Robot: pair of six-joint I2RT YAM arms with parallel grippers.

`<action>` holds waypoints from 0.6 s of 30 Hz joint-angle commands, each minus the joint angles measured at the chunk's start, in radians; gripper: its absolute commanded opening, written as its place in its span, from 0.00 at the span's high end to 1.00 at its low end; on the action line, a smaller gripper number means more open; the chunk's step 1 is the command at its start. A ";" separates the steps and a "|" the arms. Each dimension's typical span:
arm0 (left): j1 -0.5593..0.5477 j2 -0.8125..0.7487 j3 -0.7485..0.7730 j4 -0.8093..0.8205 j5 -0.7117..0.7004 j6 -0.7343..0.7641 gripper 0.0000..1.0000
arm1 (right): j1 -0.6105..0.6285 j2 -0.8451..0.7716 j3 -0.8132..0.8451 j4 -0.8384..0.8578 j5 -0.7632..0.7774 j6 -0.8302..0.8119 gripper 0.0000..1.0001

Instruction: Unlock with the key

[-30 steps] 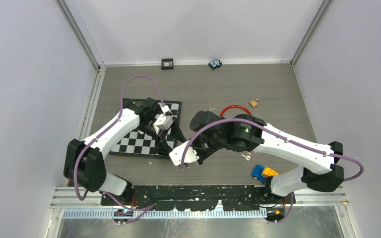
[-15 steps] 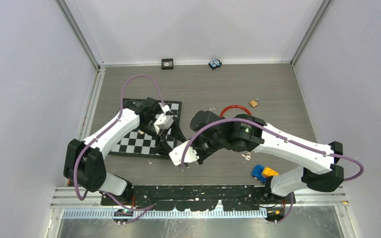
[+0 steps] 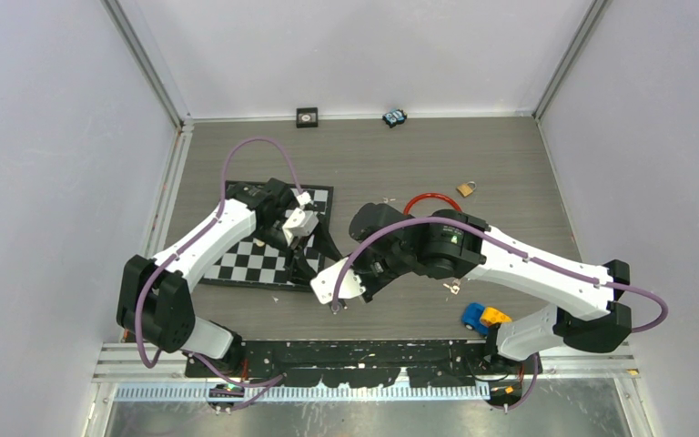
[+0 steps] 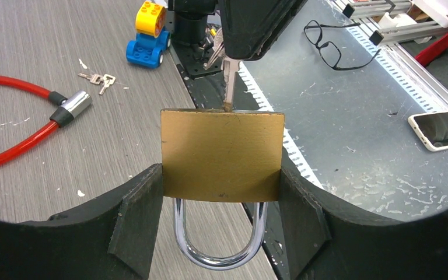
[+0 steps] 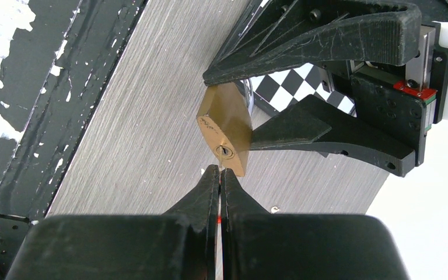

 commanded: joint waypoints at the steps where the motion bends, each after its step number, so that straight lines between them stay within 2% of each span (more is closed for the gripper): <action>1: 0.009 -0.040 0.007 0.016 0.267 -0.014 1.00 | 0.008 -0.036 0.049 0.006 -0.001 0.007 0.99; 18: 0.009 -0.052 0.001 0.035 0.267 -0.065 1.00 | 0.008 -0.036 0.037 0.014 0.010 -0.001 0.99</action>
